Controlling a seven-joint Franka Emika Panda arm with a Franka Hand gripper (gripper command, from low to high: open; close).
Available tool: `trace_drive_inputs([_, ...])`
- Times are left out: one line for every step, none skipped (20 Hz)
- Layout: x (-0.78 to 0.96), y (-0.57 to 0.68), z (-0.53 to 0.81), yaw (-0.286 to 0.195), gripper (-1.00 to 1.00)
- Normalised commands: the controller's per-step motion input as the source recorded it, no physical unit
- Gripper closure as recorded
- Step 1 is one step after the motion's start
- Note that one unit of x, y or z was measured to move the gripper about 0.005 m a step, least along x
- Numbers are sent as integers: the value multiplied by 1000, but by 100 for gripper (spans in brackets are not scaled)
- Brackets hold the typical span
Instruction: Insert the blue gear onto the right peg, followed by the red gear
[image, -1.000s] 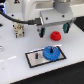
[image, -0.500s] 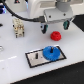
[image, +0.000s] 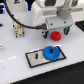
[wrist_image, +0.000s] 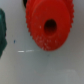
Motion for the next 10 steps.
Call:
trace_drive_inputs([-76,-12,-366,0,-100])
trace_drive_inputs([-135,-14,-351,0,-100])
trace_drive_inputs([-192,-16,-318,0,-100])
trace_drive_inputs([0,20,0,0,100])
trace_drive_inputs([-11,20,0,0,100])
trace_drive_inputs([-184,18,-260,0,100])
trace_drive_inputs([-163,20,-99,0,100])
trace_drive_inputs([-164,14,-104,0,100])
trace_drive_inputs([-160,14,-103,0,100])
trace_drive_inputs([-164,12,-114,0,100])
